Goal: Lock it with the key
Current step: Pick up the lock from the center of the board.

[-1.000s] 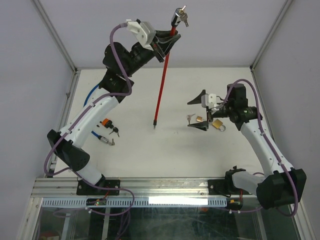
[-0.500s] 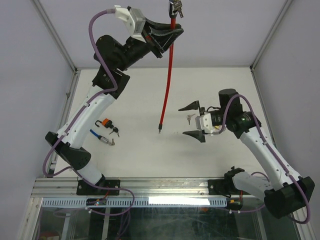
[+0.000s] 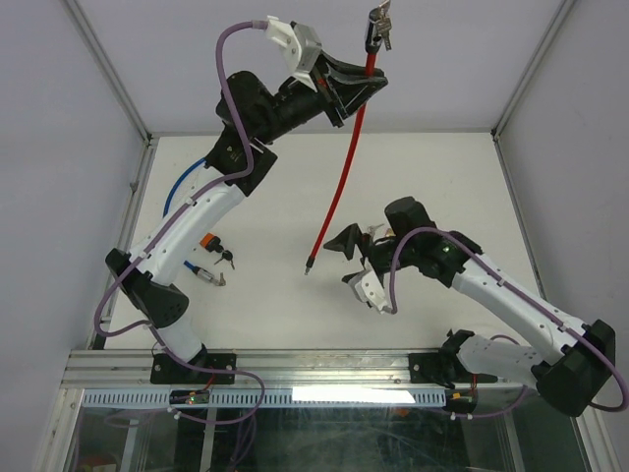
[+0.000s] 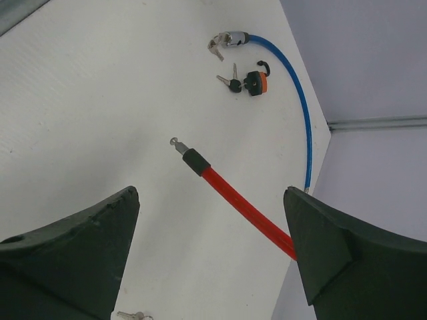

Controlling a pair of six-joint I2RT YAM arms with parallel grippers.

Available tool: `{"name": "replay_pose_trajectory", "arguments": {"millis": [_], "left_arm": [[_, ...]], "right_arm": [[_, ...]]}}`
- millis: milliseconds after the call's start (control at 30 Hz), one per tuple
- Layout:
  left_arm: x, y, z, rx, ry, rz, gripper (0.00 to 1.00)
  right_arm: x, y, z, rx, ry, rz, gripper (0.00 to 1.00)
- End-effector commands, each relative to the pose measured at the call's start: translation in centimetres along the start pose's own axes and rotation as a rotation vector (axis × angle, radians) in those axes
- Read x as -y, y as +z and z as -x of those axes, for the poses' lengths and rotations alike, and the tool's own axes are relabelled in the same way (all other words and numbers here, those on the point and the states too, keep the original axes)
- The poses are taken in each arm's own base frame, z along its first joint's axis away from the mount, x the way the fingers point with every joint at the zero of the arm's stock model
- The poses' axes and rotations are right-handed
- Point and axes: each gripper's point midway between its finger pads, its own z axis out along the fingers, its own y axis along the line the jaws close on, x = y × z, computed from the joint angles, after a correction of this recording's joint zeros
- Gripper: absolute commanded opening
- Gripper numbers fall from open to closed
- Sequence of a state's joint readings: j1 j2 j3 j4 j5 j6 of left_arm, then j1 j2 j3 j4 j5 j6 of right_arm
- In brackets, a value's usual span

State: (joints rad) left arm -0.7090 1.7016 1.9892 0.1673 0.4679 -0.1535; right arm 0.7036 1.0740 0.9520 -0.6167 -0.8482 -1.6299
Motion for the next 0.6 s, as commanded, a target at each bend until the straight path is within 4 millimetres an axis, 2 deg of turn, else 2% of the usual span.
{"name": "replay_pose_trajectory", "arguments": {"millis": [0,133,333,567], "left_arm": [[1.1,0.5,3.3,0.076,0.03,0.008,0.0],[1.3,0.9,2.4,0.06,0.013,0.007,0.0],[1.8,1.2,1.6,0.049,-0.011,-0.007,0.0],[2.0,1.2,1.1,0.029,-0.022,-0.013,0.0]], "right_arm": [[0.7,0.8,-1.2,-0.075,-0.147,-0.003,0.92],[-0.2,2.2,-2.5,-0.138,-0.241,0.017,0.92],[-0.4,3.4,-6.6,-0.323,-0.42,-0.026,0.91],[0.7,3.7,-7.9,-0.415,-0.647,-0.143,0.92]]}}
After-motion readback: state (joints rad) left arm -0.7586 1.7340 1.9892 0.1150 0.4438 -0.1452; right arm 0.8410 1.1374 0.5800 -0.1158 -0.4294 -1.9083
